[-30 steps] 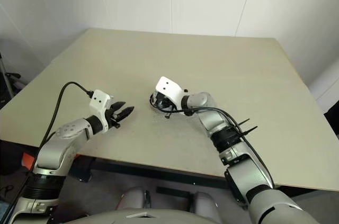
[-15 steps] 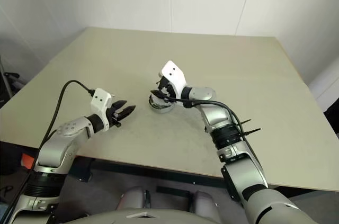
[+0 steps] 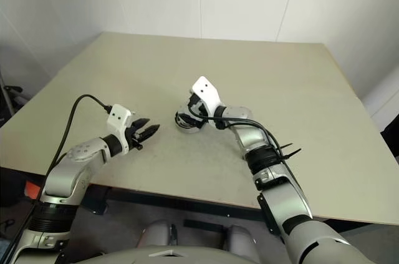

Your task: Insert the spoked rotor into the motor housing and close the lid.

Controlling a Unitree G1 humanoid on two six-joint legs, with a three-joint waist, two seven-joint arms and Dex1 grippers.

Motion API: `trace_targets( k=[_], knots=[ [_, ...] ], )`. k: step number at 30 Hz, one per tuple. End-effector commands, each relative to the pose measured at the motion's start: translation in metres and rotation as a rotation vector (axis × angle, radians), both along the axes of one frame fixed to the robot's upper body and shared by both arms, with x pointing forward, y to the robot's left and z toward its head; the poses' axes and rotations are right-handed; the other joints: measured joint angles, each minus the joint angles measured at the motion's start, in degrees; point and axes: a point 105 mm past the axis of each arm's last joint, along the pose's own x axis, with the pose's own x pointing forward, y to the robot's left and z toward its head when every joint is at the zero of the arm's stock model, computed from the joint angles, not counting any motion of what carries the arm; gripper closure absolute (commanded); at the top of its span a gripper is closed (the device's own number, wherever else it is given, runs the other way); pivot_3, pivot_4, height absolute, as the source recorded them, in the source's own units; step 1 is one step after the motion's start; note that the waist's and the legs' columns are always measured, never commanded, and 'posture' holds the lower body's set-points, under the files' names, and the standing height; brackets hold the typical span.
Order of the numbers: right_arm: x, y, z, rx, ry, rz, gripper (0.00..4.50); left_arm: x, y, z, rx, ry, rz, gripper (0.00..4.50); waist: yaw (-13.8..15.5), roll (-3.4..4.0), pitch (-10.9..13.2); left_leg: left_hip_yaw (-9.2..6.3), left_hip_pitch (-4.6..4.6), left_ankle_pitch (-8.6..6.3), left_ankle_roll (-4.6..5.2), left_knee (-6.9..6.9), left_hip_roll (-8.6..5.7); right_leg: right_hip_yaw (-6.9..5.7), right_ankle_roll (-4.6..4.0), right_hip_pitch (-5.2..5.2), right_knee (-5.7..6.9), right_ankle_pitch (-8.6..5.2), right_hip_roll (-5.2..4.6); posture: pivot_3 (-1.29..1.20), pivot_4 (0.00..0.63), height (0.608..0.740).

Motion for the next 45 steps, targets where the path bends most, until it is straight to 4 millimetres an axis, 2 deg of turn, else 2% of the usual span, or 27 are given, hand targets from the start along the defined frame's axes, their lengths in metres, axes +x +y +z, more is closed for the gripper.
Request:
trace_targets(
  k=[1,13,16,19,25,31,38,45],
  knots=[
    [0.005,0.004,0.007,0.019,-0.041,-0.003,0.03,0.003,0.0,0.014,0.008,-0.053,-0.009,2.17,-0.02,0.0,0.0,0.0,0.0,0.0,0.0,0.0,0.0,0.0,-0.01,0.0,0.0,0.01,0.0,0.0,0.0,0.74],
    [0.011,0.001,-0.005,0.023,-0.003,-0.046,0.03,0.002,0.001,0.014,0.01,-0.052,-0.006,2.17,-1.14,0.0,0.0,0.0,-0.01,0.0,0.0,-0.01,0.0,0.0,-0.16,0.0,0.0,0.09,0.0,0.0,0.0,0.74],
    [0.011,-0.001,-0.01,0.01,0.016,-0.055,0.6,0.001,0.001,0.014,0.009,-0.052,-0.005,2.17,-1.16,0.0,0.0,0.0,-0.01,0.0,0.0,-0.01,0.0,0.0,-0.16,0.0,0.0,0.08,0.0,0.0,0.0,0.74],
    [0.008,0.0,-0.01,0.015,0.018,-0.038,1.56,0.001,0.001,0.014,0.008,-0.051,-0.003,2.17,-1.16,0.0,0.0,0.0,0.0,0.0,0.0,-0.01,0.0,0.0,-0.16,0.0,0.0,0.09,0.0,0.0,0.0,0.74],
    [0.003,0.003,-0.007,0.02,0.019,0.001,1.56,0.0,0.001,0.013,0.006,-0.049,-0.001,2.17,-1.13,0.0,0.0,0.0,0.0,-0.01,0.01,-0.01,0.0,0.0,-0.15,0.02,-0.01,0.07,0.0,0.0,0.0,0.74],
    [-0.007,0.008,0.004,0.096,0.044,0.066,1.56,0.0,0.0,0.013,0.004,-0.048,-0.001,2.17,-1.14,0.0,0.0,0.0,-0.03,-0.01,0.02,-0.14,-0.01,0.0,-0.23,-0.02,-0.13,0.11,0.01,0.0,0.0,0.74],
    [-0.014,0.012,0.001,0.096,0.066,0.095,1.56,0.0,0.0,0.012,0.004,-0.046,-0.002,2.17,-1.14,0.0,0.0,0.01,-0.07,-0.01,0.02,-0.19,-0.01,-0.01,-0.24,-0.06,-0.18,0.11,0.0,0.0,0.0,0.74],
    [-0.009,0.009,-0.004,0.065,0.076,0.058,1.56,-0.001,0.0,0.012,0.005,-0.045,0.0,2.17,-1.15,0.0,0.0,0.01,-0.05,-0.01,0.01,-0.23,-0.02,-0.01,-0.23,-0.06,-0.21,0.1,0.0,0.0,0.0,0.74]
  ],
)
